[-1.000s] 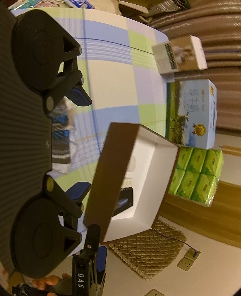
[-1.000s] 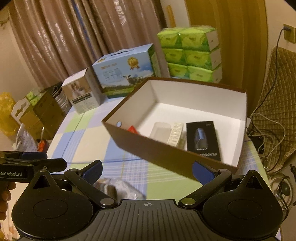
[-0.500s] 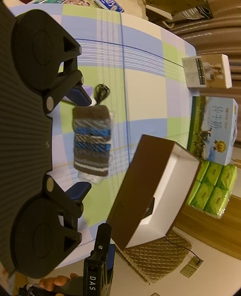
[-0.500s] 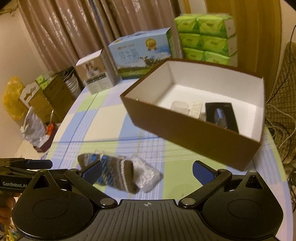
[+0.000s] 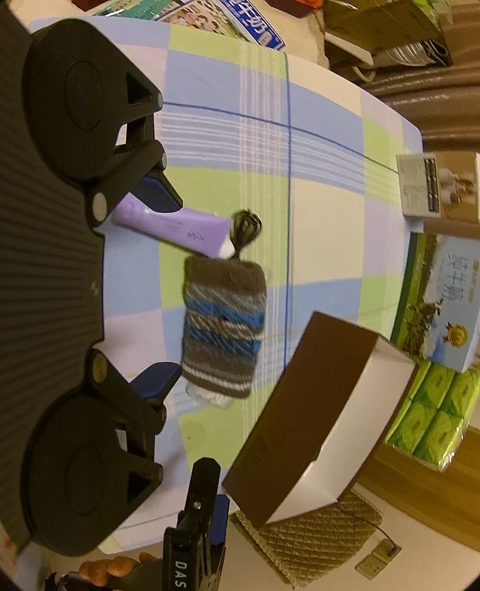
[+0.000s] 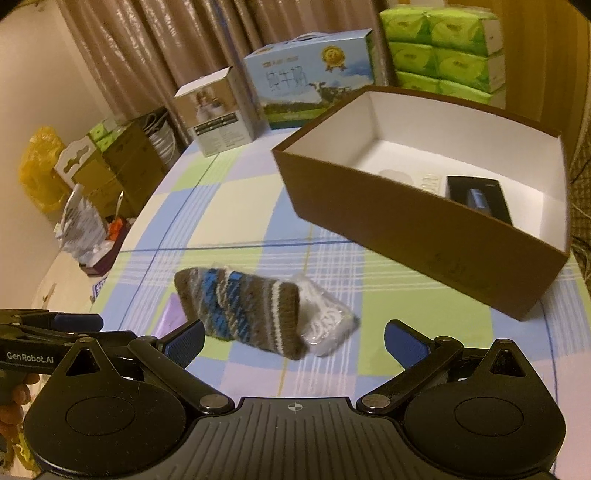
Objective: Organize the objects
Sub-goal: 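Move the right tool toward the knitted pouch while the left tool approaches the purple tube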
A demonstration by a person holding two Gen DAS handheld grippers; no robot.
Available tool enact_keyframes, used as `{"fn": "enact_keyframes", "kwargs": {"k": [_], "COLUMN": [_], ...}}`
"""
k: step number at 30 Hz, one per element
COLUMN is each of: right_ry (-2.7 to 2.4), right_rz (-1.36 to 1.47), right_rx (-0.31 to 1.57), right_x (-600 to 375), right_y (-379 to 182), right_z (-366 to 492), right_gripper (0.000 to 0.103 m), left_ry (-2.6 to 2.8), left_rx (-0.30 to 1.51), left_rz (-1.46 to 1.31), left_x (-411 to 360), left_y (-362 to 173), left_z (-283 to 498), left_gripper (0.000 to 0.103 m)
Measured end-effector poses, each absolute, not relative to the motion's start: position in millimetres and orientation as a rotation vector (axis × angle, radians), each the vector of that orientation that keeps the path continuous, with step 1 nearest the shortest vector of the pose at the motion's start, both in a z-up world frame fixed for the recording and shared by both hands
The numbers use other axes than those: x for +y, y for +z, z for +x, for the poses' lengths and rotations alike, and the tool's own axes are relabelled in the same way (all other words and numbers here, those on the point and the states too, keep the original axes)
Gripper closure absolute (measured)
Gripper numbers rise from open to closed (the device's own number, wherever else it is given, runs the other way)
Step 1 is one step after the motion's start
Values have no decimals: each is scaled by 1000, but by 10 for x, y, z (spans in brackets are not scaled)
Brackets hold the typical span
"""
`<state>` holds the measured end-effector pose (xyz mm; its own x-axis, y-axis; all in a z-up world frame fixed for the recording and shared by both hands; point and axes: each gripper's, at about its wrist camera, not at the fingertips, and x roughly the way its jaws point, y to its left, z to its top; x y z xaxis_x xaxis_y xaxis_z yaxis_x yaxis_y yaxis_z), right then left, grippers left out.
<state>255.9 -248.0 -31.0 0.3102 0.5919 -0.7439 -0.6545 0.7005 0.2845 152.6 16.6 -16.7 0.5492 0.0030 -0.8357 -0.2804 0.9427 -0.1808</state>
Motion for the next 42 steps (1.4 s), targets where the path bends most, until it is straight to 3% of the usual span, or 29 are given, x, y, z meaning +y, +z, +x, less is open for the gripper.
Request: {"fn": "enact_keyframes", "kwargs": {"k": [27, 29, 32, 36, 39, 41, 42], "right_ry": [910, 927, 949, 986, 1014, 1034, 1043], "right_rz": [-175, -185, -216, -242, -263, -277, -287], "right_rx": [954, 944, 923, 908, 905, 904, 908], "right_x": [-2082, -2033, -1941, -1840, -1777, -1735, -1712], "right_y": [-706, -744, -800, -875, -926, -955, -968], "right_z": [2684, 2711, 2751, 2825, 2876, 2894, 2897], "right_gripper": [2, 3, 3, 13, 19, 25, 32], "left_ry": [257, 257, 257, 258, 260, 264, 262], "left_rx": [1073, 1081, 1085, 1080, 1089, 1096, 1099], "left_rz": [-258, -248, -238, -222, -207, -200, -196], "left_x": [403, 403, 397, 397, 400, 407, 406], "left_y": [-775, -839, -913, -979, -1031, -1066, -1080], "left_z": [1620, 1646, 1690, 1742, 1782, 1800, 1807], "left_gripper": [25, 34, 39, 39, 46, 56, 59]}}
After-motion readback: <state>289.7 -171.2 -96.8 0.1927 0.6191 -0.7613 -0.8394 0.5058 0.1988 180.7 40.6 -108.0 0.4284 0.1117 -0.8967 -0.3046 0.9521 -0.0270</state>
